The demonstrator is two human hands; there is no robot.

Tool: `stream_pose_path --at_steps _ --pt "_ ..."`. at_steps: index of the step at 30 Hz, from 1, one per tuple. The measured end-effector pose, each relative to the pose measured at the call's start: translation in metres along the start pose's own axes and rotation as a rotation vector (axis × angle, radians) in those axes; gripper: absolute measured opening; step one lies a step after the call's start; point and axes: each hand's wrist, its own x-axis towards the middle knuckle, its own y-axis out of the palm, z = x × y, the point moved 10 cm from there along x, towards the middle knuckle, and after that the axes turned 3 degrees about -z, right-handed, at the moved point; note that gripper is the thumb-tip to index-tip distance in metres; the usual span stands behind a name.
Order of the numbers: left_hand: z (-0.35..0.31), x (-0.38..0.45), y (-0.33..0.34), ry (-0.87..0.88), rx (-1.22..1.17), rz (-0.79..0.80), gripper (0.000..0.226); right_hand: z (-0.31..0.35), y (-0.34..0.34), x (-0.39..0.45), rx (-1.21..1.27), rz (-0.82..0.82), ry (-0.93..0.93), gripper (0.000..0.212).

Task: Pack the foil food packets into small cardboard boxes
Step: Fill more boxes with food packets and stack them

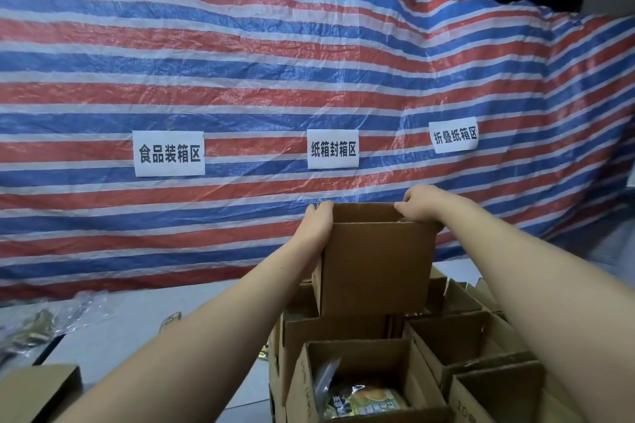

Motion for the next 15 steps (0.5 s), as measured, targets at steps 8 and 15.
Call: stream_pose_path --at_steps 8,15 --pt "0.002 0.005 -0.005 -0.008 -0.007 -0.018 0.062 -0.002 -0.005 0.002 0.026 0.045 0.040 0.038" --pt "-0.003 0.011 -0.012 0.023 0.058 -0.060 0.063 0.005 -0.007 0.004 -0.014 0.030 0.014 0.040"
